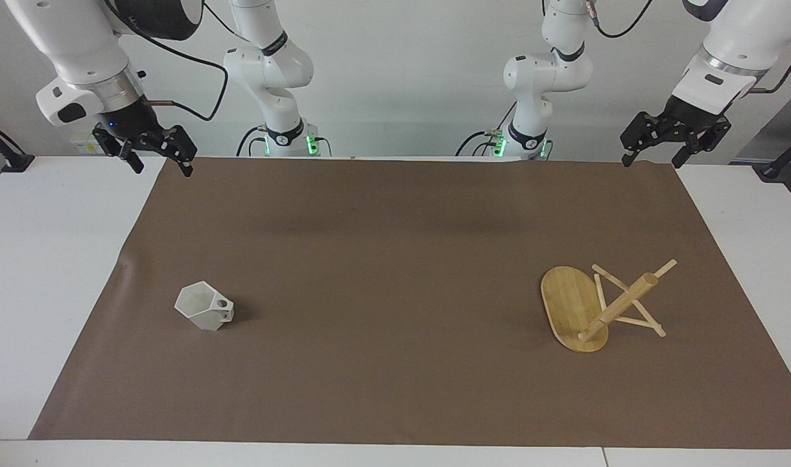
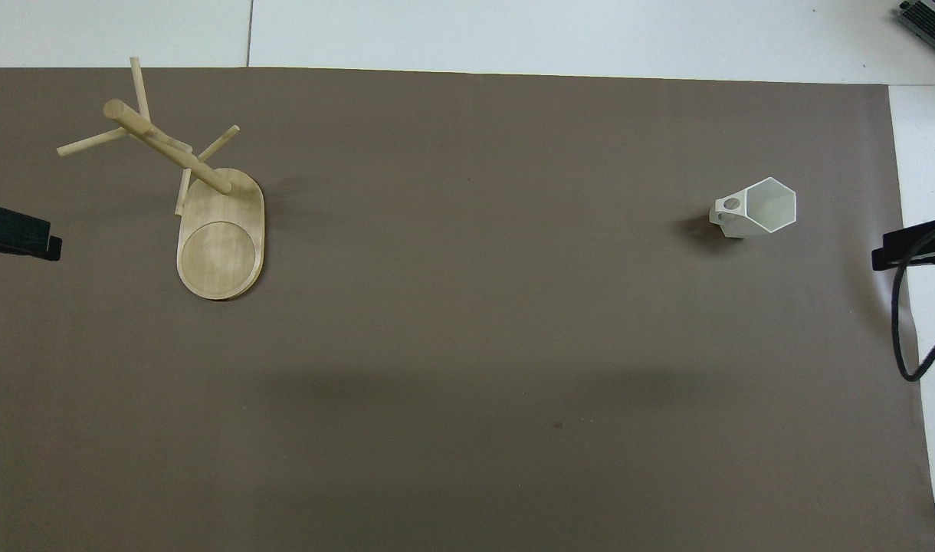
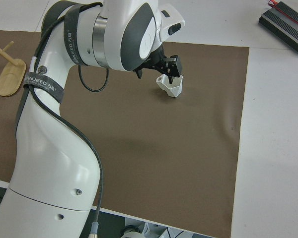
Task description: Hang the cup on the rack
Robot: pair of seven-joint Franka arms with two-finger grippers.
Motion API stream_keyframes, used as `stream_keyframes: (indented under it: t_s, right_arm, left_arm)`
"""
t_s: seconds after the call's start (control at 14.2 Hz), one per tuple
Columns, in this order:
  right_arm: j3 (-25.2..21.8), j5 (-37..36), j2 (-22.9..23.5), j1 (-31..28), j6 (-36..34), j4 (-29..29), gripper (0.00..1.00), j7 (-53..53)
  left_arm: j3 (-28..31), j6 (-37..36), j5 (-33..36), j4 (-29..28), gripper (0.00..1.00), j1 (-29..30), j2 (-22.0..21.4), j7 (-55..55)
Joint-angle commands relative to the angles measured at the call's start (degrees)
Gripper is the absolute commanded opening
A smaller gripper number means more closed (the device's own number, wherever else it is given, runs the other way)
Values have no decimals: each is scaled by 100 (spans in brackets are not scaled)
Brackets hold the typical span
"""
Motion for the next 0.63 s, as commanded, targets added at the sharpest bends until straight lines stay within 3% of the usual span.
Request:
stream_keyframes:
  t_s: [0.0,0.42,0.56]
  right_arm:
    - [-41,-43,-126,45,129,-193,100,-141]
    - [-41,-43,-126,27,147,-228,100,-150]
    - [-41,-43,-170,1,504,-543,100,-150]
  left_arm:
    - [-30,-27,-40,-145,100,90,-132,52]
    - [-30,-27,-40,-145,100,90,-132,52]
    - [-30,-27,-40,-145,100,90,-132,52]
